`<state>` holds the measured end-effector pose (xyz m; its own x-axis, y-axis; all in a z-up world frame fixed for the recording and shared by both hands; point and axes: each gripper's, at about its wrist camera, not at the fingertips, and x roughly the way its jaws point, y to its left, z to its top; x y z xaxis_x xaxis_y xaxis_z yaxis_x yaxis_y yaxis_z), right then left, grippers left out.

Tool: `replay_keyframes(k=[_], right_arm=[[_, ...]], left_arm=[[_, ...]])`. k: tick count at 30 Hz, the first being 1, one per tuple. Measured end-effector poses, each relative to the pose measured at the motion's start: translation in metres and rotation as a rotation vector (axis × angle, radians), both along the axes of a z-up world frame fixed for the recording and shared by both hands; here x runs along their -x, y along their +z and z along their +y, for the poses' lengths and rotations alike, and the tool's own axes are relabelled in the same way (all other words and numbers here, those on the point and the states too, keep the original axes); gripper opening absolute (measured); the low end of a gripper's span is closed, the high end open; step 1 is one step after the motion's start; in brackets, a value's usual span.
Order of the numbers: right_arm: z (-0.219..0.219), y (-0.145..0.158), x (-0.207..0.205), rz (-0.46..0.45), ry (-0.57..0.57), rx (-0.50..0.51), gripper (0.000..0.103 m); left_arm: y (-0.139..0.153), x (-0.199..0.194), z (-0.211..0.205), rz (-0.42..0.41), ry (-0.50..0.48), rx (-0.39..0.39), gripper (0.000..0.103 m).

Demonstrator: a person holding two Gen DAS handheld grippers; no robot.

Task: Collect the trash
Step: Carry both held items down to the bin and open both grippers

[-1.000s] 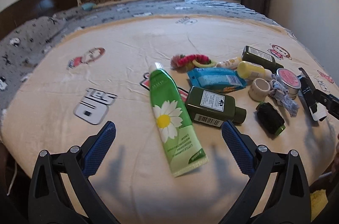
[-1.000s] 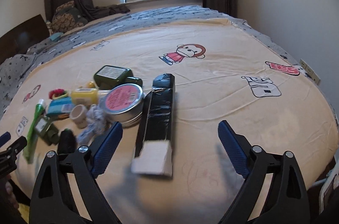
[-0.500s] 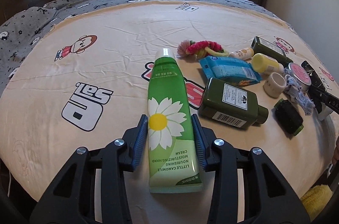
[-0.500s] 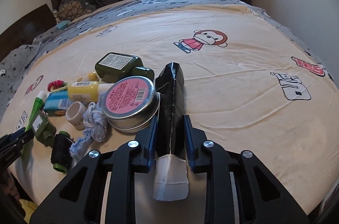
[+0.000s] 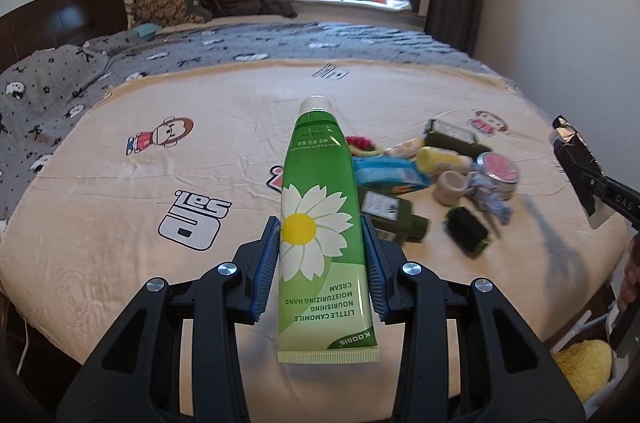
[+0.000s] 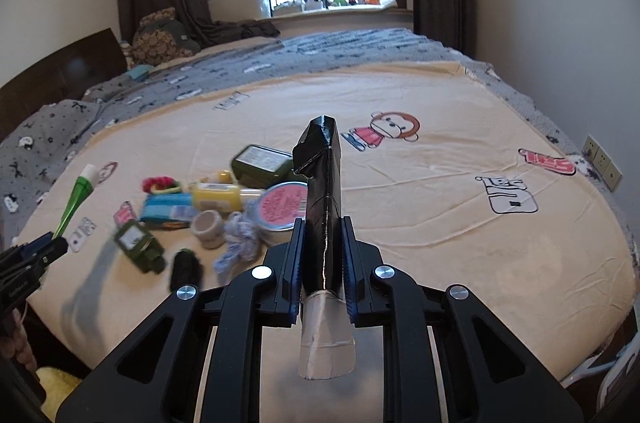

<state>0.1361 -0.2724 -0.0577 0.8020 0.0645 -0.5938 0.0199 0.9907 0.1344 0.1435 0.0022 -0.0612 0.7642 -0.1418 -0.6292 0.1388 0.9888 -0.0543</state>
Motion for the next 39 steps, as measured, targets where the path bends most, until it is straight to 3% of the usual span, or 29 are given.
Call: replay_keyframes(k=[7,18,29,35,39], right_arm=[[0.028,0.015,0.077,-0.055,0.105,0.019,0.018],[0.054,-0.032,0.155,0.086,0.192,-0.025,0.018],[0.09,-0.109,0.173,0.346,0.3,-0.078,0.019],[0.09,-0.154,0.163,0.524,0.277,-0.155,0.02],[0.091,-0.184,0.157,0.598,0.253,-0.145,0.02]], left_arm=[[0.011,0.059,-0.007,-0.029,-0.036,0.014,0.038],[-0.017,0.141,-0.024,0.036,-0.167,0.011,0.038],[-0.095,0.17,-0.033,0.301,-0.269,0.007,0.038],[-0.139,0.168,-0.038,0.442,-0.312,0.003,0.038],[-0.171,0.158,-0.039,0.551,-0.313,0.021,0.038]])
